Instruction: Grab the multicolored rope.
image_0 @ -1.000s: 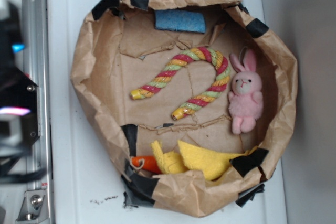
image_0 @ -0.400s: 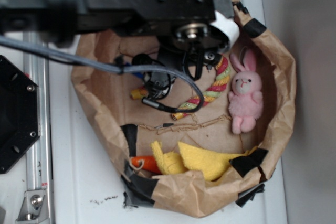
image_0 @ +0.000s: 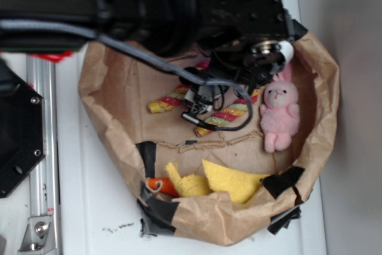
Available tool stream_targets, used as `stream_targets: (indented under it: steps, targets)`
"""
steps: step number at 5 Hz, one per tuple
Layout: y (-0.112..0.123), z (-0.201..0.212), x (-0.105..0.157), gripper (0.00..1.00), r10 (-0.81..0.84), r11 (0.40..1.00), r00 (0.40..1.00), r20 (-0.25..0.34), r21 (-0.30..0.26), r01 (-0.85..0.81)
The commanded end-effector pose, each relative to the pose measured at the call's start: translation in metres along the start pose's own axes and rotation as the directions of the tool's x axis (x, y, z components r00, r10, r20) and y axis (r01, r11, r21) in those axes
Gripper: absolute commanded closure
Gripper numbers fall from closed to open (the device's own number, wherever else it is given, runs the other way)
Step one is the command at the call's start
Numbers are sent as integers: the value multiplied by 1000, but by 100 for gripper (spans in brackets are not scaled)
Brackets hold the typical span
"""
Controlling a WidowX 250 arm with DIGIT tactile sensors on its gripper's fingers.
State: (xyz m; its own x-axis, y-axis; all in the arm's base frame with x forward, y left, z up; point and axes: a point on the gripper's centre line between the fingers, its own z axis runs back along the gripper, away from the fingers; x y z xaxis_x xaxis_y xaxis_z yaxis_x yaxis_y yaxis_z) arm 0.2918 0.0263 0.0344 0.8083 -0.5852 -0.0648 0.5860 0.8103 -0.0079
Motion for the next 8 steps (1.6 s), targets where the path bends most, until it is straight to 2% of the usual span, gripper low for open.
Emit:
stream_targets:
  steps: [1, 2, 4, 5, 6, 7, 8]
  targets:
    - [19, -6, 33, 0, 2, 1000, 999, 32, 22, -3]
    - [15, -10, 33, 100, 69, 997, 997, 16, 31, -70]
    - [-2, 5, 22, 100, 12, 996, 997, -80, 87, -5]
    - [-29, 53, 12, 100, 50, 992, 999, -13, 118, -49]
    - [-49, 102, 1, 100, 205, 970, 971, 122, 104, -218]
    - [-48, 146, -10, 100, 314, 941, 932, 180, 67, -330]
    - [-47, 156, -17, 100, 418, 899, 890, 182, 56, -433]
